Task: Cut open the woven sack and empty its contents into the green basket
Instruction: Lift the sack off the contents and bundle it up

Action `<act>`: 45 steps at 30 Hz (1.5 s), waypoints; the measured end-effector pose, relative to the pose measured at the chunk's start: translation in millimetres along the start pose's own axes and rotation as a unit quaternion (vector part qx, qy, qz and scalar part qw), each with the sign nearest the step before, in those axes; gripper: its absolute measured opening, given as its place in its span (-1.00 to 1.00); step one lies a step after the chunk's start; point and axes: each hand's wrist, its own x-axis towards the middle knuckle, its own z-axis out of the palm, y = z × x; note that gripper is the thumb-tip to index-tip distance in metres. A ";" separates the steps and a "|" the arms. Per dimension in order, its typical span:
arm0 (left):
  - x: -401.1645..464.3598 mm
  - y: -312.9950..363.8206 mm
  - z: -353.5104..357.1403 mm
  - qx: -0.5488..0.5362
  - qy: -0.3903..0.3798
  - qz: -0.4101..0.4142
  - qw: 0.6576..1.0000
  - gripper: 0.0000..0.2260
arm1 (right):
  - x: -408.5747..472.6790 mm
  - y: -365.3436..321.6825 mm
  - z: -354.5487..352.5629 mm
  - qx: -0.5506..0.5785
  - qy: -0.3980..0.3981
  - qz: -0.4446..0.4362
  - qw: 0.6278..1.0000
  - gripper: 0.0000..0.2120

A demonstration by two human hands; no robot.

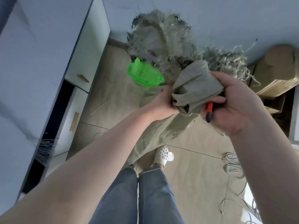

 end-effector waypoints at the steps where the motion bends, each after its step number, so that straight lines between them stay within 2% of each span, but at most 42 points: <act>1: -0.5 1.7 3.5 -0.026 0.015 0.022 0.999 -0.68 | 4.4 -3.3 -1.1 0.000 -0.018 -0.009 1.000 -0.59; 4: -5.6 -7.4 19.8 -0.115 0.113 -0.014 0.987 -0.80 | 25.5 -18.2 -13.5 -0.023 -0.102 -0.085 0.991 -0.78; 6: -12.1 -11.8 23.1 -0.232 0.175 -0.042 0.956 -0.85 | 42.2 -29.0 -37.6 -0.055 -0.098 -0.137 0.984 -0.75; 8: -17.2 -6.5 21.0 -0.367 0.192 -0.068 0.908 -0.87 | 54.1 -29.6 -71.1 -0.141 -0.036 -0.158 0.977 -0.60; 9: -18.9 -1.0 20.1 -0.419 0.186 -0.078 0.885 -0.87 | 58.2 -23.9 -89.2 -0.230 -0.011 -0.169 0.958 -0.49; 11: -20.7 10.4 22.1 -0.472 0.167 -0.110 0.858 -0.87 | 63.8 1.9 -123.7 -0.447 0.040 -0.173 0.877 -0.26; 12: -22.2 19.4 23.5 -0.484 0.160 -0.130 0.850 -0.87 | 64.2 19.9 -136.7 -0.515 0.037 -0.155 0.842 -0.15; 14: -23.6 36.9 26.4 -0.522 0.131 -0.164 0.826 -0.87 | 66.7 57.8 -156.2 -0.561 -0.004 -0.092 0.823 0.04; 15: -21.9 44.6 26.7 -0.553 0.104 -0.176 0.807 -0.84 | 69.2 73.5 -160.0 -0.573 -0.017 -0.067 0.817 0.06; 16: -20.5 54.3 24.3 -0.587 0.077 -0.183 0.785 -0.80 | 72.2 87.9 -158.9 -0.569 -0.022 -0.066 0.819 -0.03; 17: -15.9 61.5 21.4 -0.609 0.058 -0.184 0.769 -0.79 | 75.2 98.3 -152.3 -0.559 -0.012 -0.080 0.825 -0.23; 18: -10.1 66.9 16.6 -0.621 0.060 -0.183 0.760 -0.78 | 76.7 104.7 -139.1 -0.531 0.011 -0.111 0.840 -0.51; 19: -3.2 71.0 11.1 -0.625 0.078 -0.176 0.757 -0.76 | 78.3 107.7 -125.0 -0.501 0.049 -0.151 0.851 -0.71; 20: 3.9 75.2 3.9 -0.633 0.097 -0.172 0.749 -0.73 | 78.8 108.3 -110.9 -0.466 0.078 -0.183 0.862 -0.77; 22: 14.9 82.0 -17.2 -0.633 0.123 -0.161 0.747 -0.69 | 76.9 103.5 -91.5 -0.343 0.096 -0.204 0.912 -0.78; 24: 24.1 86.8 -41.8 -0.594 0.165 -0.167 0.770 -0.70 | 72.7 92.1 -80.1 -0.203 0.093 -0.198 0.954 -0.76; 26: 28.6 96.1 -57.2 -0.548 0.185 -0.181 0.795 -0.67 | 69.2 75.5 -74.0 -0.117 0.039 -0.216 0.969 -0.55; 28: 25.2 107.6 -51.0 -0.535 0.179 -0.181 0.806 -0.68 | 72.7 58.7 -62.8 -0.166 -0.018 -0.229 0.959 -0.29; 29: 24.3 113.9 -43.9 -0.539 0.161 -0.183 0.806 -0.71 | 77.1 52.7 -55.2 -0.219 -0.029 -0.225 0.949 -0.33; 31: 31.7 129.0 -31.3 -0.575 0.110 -0.176 0.791 -0.72 | 86.0 44.3 -40.7 -0.275 0.004 -0.214 0.937 -0.76; 32: 37.5 133.3 -32.6 -0.587 0.092 -0.172 0.786 -0.70 | 89.7 39.9 -35.1 -0.262 0.034 -0.214 0.940 -0.90; 34: 53.1 134.8 -47.9 -0.553 0.068 -0.157 0.816 -0.68 | 99.1 28.3 -31.4 -0.169 0.086 -0.184 0.964 -0.85; 36: 72.2 127.2 -69.9 -0.455 0.046 -0.119 0.881 -0.61 | 109.9 13.5 -32.3 -0.068 0.123 -0.112 0.984 -0.83; 38: 87.7 110.6 -88.4 -0.237 0.068 -0.066 0.967 -0.48 | 121.8 -2.5 -30.1 -0.010 0.095 -0.022 0.995 -0.70; 39: 93.2 97.0 -94.9 -0.102 0.089 -0.035 0.990 -0.43 | 128.7 -12.7 -27.3 0.003 0.082 0.010 0.997 -0.65; 40: 96.3 81.5 -100.0 0.011 0.113 -0.004 0.994 -0.37 | 135.0 -24.5 -23.3 0.014 0.068 0.042 0.997 -0.62; 42: 94.3 47.7 -106.5 0.155 0.166 0.017 0.974 -0.15 | 149.7 -50.5 -17.5 0.036 0.046 0.093 0.994 -0.59; 43: 91.4 28.3 -110.1 0.196 0.207 -0.012 0.958 -0.05 | 157.0 -64.2 -14.2 0.040 0.044 0.114 0.992 -0.60; 45: 84.0 -17.2 -116.7 0.191 0.315 -0.150 0.917 0.10 | 171.1 -85.9 -8.1 0.042 0.055 0.149 0.986 -0.62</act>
